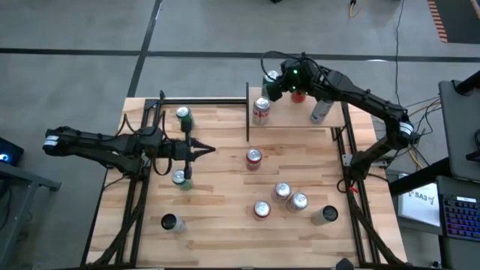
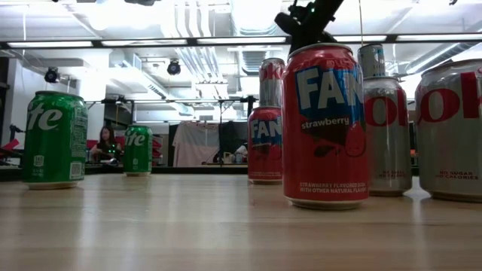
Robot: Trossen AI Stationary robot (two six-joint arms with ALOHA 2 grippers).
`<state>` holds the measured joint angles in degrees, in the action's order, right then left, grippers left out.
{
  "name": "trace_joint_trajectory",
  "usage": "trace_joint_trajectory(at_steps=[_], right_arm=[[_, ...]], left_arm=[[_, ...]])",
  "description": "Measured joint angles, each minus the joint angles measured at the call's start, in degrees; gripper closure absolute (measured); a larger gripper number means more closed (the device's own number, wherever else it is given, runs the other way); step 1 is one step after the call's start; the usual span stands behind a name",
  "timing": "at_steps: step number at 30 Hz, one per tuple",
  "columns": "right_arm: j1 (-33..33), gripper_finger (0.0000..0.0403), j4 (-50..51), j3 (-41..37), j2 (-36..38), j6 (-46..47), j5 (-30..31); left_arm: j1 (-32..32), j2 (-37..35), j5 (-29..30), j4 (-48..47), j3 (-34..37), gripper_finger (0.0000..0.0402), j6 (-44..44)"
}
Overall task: Place canned beverage on shelf
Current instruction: Adjust the green soda can on the shelf
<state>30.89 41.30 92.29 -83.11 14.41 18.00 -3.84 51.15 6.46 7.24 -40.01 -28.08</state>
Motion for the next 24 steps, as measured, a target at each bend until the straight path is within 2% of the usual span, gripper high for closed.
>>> trace_joint_trajectory(at_steps=[5,10,19,24], right_arm=[[1.23,0.0394,0.04,1.33,-2.06,-0.06,-0.01],[1.13,0.0394,1.05,7.06,-5.34,-2.23,-0.04],[2.21,0.0394,17.25,21.81,-15.03,-1.71,0.04],[2.12,0.0394,18.46,24.02,-16.01,-1.09,0.01]], left_arm=[[0.00,0.14,0.04,0.22,0.00,0.0402,0.71],[0.00,0.14,0.07,0.25,0.00,0.0402,1.83],[0.00,0.29,0.48,-0.13,0.00,0.0402,2.49],[0.00,0.29,0.50,-0.91,0.02,0.0402,2.48]])
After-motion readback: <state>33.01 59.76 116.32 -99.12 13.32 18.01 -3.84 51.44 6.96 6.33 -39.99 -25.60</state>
